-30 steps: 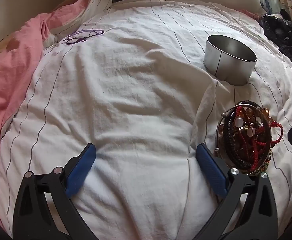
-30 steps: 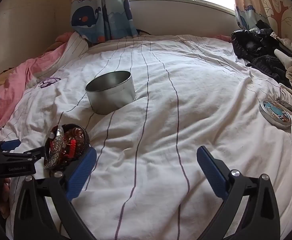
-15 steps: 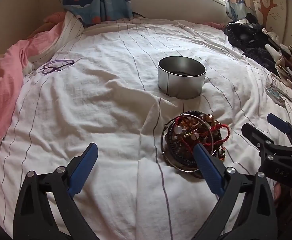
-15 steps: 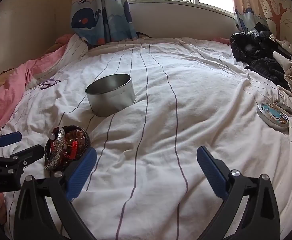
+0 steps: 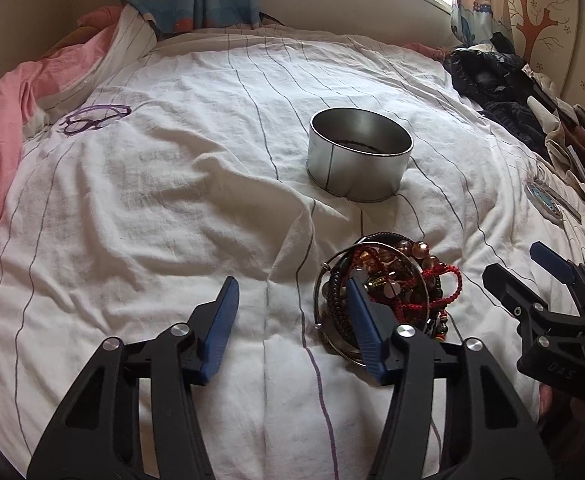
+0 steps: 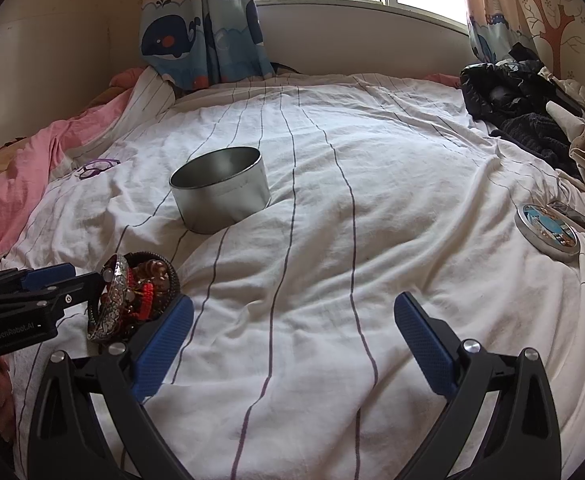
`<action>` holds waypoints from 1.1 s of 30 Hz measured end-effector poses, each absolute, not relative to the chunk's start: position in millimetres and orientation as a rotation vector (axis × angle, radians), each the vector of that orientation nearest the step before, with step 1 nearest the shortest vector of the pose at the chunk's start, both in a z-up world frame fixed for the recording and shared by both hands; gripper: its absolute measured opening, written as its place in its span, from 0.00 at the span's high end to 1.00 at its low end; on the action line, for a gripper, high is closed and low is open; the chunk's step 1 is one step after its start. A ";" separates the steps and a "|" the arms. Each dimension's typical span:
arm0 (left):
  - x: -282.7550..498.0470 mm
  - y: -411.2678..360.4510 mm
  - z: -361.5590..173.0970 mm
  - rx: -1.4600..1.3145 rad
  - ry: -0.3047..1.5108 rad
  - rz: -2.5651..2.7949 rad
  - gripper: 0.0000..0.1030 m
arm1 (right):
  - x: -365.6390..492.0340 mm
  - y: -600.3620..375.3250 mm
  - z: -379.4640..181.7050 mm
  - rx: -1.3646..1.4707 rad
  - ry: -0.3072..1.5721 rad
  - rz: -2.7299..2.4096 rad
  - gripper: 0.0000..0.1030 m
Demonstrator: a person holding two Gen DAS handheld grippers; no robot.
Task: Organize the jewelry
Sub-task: 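Move the left gripper over the red beaded jewelry pile, then close the left gripper on the red beaded jewelry and lift it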
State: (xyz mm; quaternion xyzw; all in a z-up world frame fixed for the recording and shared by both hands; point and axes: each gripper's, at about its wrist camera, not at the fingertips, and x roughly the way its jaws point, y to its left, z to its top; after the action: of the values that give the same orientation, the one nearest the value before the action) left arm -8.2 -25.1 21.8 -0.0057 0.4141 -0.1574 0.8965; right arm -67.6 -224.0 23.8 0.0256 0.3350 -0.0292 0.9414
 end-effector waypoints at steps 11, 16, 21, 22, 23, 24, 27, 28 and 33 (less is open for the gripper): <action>-12.9 -27.0 27.2 -0.054 0.851 -0.391 1.00 | -66.1 -223.6 22.6 0.054 0.688 -0.059 0.06; -16.1 -11.7 45.2 -0.086 0.792 -0.360 1.00 | -66.0 -223.5 22.6 0.054 0.689 -0.059 0.06; -9.7 -8.9 42.2 -0.118 0.792 -0.422 0.99 | -66.1 -223.6 22.5 0.053 0.689 -0.059 0.06; -7.7 -11.1 38.0 -0.123 0.802 -0.428 0.99 | -66.0 -223.5 22.5 0.054 0.688 -0.059 0.06; -5.3 -13.6 34.2 -0.119 0.812 -0.434 0.98 | -65.8 -223.5 22.5 0.055 0.689 -0.059 0.06; -3.4 -16.6 29.9 -0.116 0.824 -0.454 0.97 | -65.8 -223.4 22.6 0.054 0.690 -0.059 0.06; 1.2 -21.3 20.3 -0.115 0.857 -0.456 0.84 | -65.6 -223.7 22.3 0.055 0.691 -0.058 0.06; 2.6 -21.2 17.7 -0.126 0.867 -0.462 0.77 | -65.4 -223.7 22.1 0.055 0.692 -0.058 0.06; 6.6 -22.4 9.4 -0.156 0.900 -0.487 0.66 | -64.9 -222.9 20.9 0.055 0.694 -0.058 0.06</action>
State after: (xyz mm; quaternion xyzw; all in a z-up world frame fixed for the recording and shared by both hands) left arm 6.6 -22.4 9.4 -0.0743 0.4300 -0.2328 0.8691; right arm -64.9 -222.9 20.9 0.0270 0.3401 -0.0283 0.9396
